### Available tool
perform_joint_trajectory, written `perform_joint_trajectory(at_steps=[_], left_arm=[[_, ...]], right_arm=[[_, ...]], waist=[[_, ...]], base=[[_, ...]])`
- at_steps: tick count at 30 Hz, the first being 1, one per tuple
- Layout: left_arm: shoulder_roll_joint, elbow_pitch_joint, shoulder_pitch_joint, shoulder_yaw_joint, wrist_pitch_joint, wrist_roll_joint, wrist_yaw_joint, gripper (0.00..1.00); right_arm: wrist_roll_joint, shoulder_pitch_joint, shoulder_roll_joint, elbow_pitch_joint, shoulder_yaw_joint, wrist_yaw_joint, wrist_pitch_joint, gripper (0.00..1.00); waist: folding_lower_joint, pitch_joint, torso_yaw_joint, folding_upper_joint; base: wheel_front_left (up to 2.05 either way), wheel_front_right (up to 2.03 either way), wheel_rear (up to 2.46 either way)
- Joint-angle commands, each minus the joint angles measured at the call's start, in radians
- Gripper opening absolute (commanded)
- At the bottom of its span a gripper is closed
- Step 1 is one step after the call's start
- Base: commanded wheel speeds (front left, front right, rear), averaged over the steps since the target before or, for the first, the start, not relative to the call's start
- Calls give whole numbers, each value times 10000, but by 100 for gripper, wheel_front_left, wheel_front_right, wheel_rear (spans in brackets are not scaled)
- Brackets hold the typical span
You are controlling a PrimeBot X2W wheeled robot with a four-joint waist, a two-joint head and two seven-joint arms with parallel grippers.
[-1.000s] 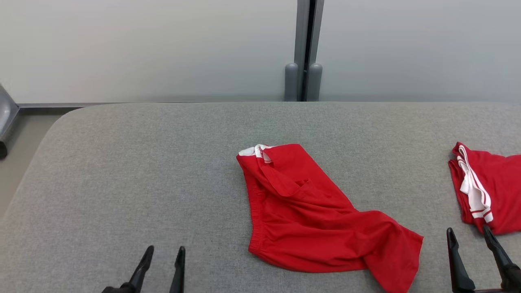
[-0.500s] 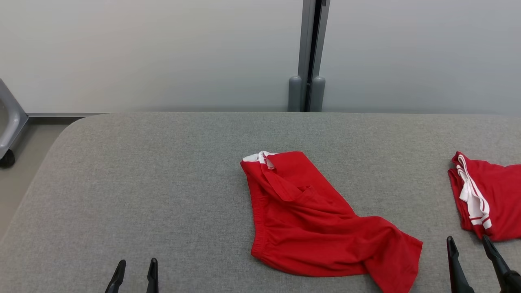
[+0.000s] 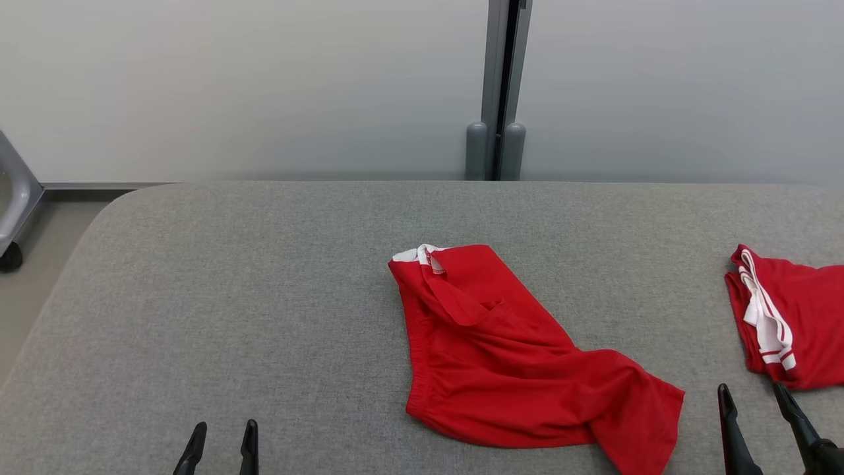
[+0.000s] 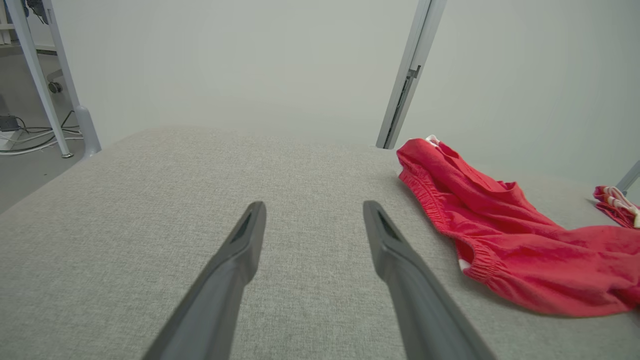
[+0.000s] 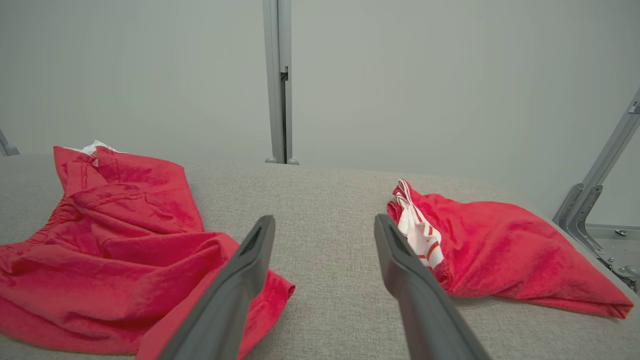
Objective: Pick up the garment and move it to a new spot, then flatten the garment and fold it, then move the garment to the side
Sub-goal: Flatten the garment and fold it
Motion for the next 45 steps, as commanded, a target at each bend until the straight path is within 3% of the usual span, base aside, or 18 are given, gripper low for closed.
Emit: perform_joint_trajectory(at_steps=[1,23,28,37,45], left_arm=[[29,3,-154,3,-45,-39,-48,100],[26,-191,-272,-122,-45,44,15,100],[12,-499,-644,-1088,-42,-311,-69,100],[44,2298,-2796,-4408,369,-1311,-159,100],[50,4350,-3938,-4398,203,-1772,-3,100]], right_arm=[[40,73,-50,13,-15,-2,0,100],[64,-39,-51,30,67,-2,0,100],[-26,-207,-50,-36,99,-2,0,100],[-74,-837,-51,-185,531,-2,0,100],[73,-910,-51,-133,406,-2,0,100]], waist=[[0,12,18,-1],[0,88,61,-1],[0,261,-82,-1],[0,1105,-981,-1],[0,1352,-1721,-1]], base=[[0,0,0],[0,0,0],[0,0,0],[0,0,0],[0,0,0]])
